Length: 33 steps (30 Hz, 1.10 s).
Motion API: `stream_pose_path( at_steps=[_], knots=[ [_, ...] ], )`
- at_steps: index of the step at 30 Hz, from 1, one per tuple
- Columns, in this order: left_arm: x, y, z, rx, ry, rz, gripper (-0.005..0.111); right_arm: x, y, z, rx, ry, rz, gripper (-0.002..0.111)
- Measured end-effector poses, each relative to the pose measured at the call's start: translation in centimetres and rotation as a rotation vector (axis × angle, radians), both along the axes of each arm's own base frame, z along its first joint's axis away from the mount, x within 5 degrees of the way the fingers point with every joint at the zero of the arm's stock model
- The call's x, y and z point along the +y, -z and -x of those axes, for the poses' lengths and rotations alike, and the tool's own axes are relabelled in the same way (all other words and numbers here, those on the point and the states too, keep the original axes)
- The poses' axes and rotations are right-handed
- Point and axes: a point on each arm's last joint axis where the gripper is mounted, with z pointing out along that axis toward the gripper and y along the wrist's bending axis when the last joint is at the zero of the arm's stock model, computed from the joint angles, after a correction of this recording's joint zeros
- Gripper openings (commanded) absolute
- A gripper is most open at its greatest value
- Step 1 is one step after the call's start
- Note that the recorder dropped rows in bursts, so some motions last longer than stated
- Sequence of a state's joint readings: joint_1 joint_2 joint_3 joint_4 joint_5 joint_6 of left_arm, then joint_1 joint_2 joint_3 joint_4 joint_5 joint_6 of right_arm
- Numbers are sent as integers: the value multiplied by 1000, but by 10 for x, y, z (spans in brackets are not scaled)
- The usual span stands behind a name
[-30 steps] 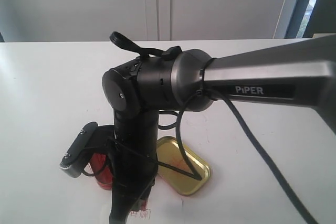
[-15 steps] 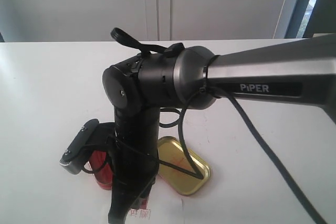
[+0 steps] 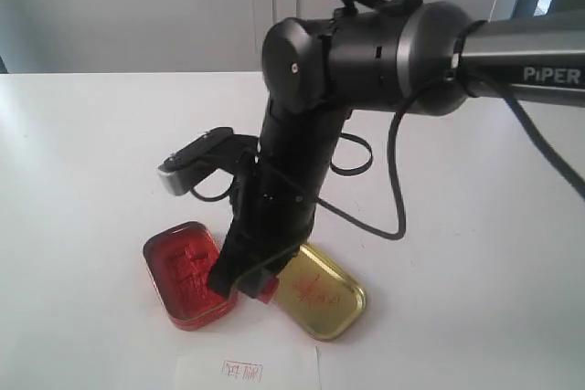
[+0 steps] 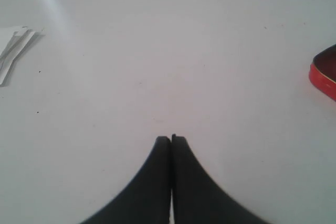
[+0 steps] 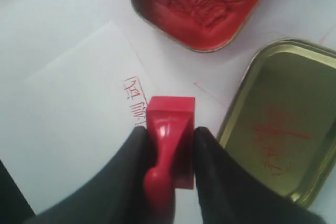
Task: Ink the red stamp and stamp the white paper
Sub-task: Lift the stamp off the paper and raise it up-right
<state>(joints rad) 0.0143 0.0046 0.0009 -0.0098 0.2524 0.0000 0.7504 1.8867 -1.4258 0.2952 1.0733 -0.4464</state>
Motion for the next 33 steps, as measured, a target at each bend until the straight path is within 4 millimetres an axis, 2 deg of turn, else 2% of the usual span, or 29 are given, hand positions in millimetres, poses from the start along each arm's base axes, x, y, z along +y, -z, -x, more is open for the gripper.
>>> stream_pose_path(
  at_steps=[16,21,28,33],
  knots=[
    [0,0,0,0,0,0,0,-71,-9,-73,24,352,-239,0],
    [0,0,0,0,0,0,0,-88,-12,-89,14,451,-314,0],
    [0,0,0,0,0,0,0,-87,-17,-96,8,499,-409,0],
    [0,0,0,0,0,0,0,-77,-9,-109,47,519,-471,0]
  ],
)
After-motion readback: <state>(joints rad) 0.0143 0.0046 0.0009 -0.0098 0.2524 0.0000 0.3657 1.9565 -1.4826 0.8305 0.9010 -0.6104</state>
